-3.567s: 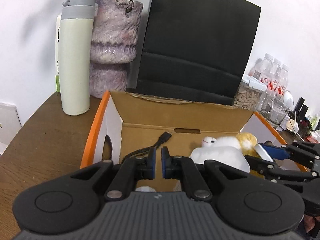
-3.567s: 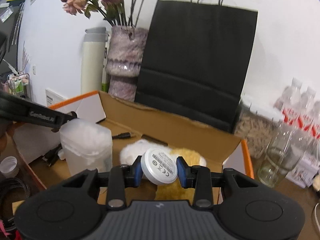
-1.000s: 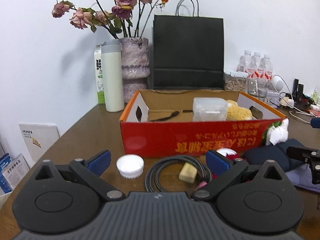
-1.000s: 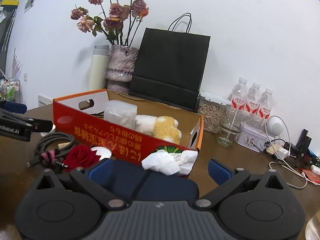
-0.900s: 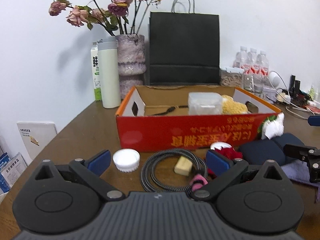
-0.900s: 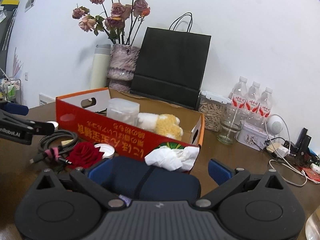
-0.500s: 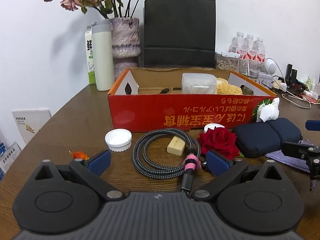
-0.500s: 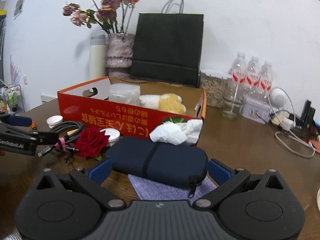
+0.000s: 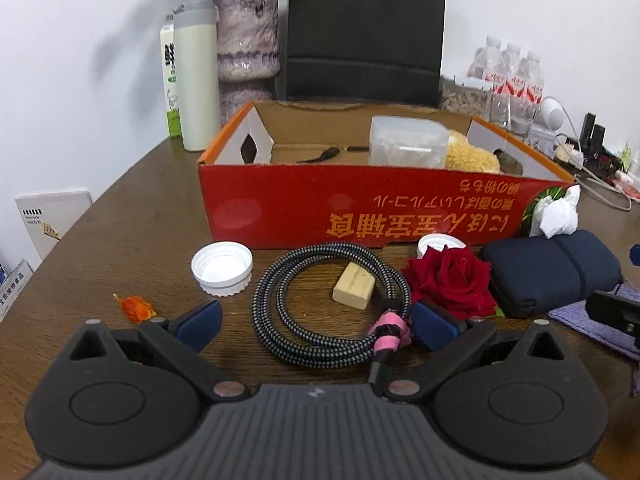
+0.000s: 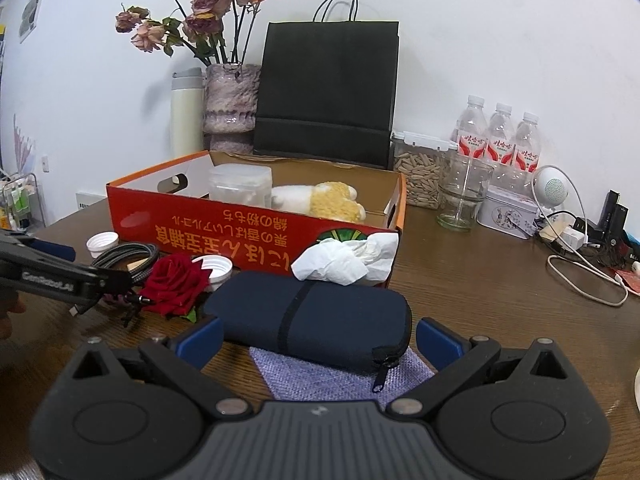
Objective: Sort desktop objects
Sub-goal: 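Grasp the braided black cable's pink tie with the left tool while the right grasps the white tissue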
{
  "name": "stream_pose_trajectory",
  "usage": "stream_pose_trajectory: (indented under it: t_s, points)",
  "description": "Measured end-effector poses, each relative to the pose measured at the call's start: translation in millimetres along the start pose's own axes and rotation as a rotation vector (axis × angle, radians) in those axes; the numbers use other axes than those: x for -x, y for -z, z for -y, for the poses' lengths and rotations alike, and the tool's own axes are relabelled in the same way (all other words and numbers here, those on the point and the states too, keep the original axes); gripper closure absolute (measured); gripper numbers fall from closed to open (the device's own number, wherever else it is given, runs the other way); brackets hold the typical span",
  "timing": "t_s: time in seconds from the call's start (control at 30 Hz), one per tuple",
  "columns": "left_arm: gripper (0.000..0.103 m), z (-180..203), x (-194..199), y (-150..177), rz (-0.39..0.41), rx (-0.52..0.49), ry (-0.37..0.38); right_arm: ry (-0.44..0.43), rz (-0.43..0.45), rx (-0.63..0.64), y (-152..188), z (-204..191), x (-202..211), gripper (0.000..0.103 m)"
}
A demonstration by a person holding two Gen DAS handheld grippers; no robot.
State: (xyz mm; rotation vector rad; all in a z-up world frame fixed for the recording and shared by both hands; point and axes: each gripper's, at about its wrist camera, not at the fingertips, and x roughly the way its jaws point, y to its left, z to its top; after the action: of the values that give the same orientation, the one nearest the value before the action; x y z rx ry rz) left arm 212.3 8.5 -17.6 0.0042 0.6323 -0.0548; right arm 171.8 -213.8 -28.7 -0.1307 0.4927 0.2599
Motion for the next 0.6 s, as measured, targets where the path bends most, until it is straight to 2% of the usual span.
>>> stream_pose_trajectory:
  t_s: [0.3, 0.43, 0.6]
  points:
    - [0.0, 1.4, -10.3, -5.8, -0.027, -0.001, 0.004, 0.004, 0.023, -0.054, -16.9, 13.0, -8.7, 0.0]
    - [0.009, 1.9, -12.6, -7.0, -0.037, 0.003, 0.031, 0.014, 0.024, -0.038, -28.0, 12.1, -22.3, 0.0]
    - [0.009, 2.2, -14.5, -8.1, -0.04, 0.005, 0.039, 0.05, -0.006, -0.04, -37.4, 11.9, -49.3, 0.001]
